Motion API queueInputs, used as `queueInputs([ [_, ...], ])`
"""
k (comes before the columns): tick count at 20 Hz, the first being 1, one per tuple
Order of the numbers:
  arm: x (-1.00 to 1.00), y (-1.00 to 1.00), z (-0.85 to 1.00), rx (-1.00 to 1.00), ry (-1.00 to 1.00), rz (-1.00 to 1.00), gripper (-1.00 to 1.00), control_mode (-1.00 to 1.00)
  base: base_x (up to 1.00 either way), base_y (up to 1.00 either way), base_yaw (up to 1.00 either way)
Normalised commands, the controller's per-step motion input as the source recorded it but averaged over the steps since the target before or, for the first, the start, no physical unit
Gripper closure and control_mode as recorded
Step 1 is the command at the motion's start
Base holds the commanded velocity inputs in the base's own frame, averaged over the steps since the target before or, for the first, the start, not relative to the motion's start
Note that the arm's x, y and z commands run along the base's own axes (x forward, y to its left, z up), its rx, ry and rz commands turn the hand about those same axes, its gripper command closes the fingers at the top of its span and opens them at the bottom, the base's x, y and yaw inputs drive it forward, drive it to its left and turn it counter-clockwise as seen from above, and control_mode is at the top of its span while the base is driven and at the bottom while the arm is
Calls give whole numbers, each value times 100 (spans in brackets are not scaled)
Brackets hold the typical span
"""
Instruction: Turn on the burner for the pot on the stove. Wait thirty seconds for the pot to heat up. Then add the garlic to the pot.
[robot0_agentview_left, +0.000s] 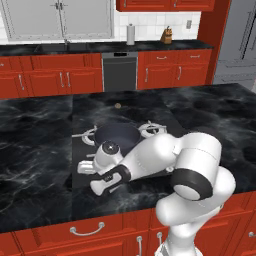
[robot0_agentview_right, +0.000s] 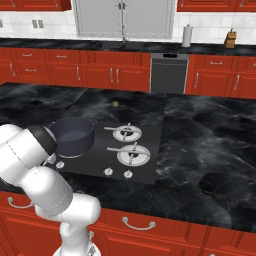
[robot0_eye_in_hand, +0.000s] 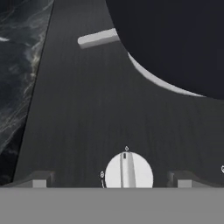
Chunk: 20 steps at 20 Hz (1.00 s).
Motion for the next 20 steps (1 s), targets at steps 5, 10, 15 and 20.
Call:
queueInputs([
  [5,0,0,0,0,0,0,-100,-100,0,0,0],
  [10,0,-7,-5,0,0,0,-100,-100,0,0,0],
  [15,0,0,0,0,0,0,-100,-100,0,0,0],
  [20,0,9,-2,0,0,0,-100,-100,0,0,0],
])
